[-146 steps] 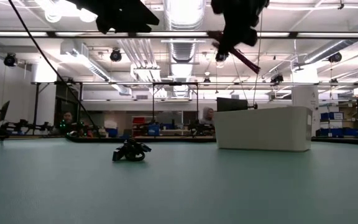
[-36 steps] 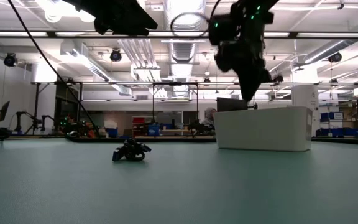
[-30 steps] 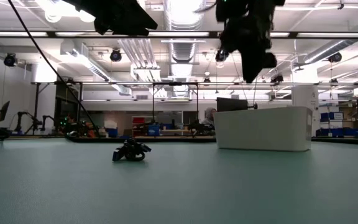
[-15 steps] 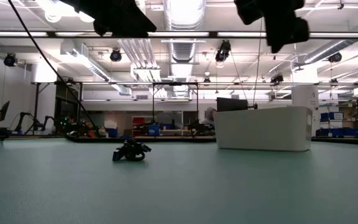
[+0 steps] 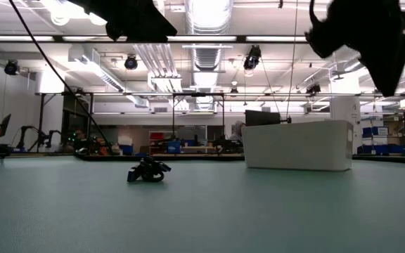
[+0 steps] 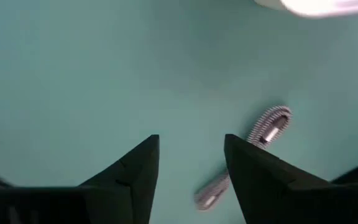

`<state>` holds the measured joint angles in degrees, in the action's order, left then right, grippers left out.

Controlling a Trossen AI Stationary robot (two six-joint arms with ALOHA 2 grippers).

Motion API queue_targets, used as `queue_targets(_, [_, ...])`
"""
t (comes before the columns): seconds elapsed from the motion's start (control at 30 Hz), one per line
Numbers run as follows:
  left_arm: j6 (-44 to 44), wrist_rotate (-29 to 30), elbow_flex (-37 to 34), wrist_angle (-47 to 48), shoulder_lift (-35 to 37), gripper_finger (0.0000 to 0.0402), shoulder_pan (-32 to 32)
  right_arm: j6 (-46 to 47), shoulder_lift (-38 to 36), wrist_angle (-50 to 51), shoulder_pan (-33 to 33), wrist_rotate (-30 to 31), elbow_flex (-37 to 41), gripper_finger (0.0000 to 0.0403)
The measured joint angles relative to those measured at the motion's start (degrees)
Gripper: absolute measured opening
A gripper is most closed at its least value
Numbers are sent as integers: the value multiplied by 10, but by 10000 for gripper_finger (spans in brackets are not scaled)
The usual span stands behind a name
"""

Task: Pick and place USB-C Cables
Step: Put the black white charger cable into the white bin

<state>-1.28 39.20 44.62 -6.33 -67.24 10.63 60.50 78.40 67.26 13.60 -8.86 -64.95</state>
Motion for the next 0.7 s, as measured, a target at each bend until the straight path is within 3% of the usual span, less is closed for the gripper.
queue_targets(0.33, [0,0,0,0,0,246,0,32,-7,-27,12,-1,111,185])
queue_targets(0.7, [0,0,0,0,0,246,0,154,-50,-92,72,-2,192,183])
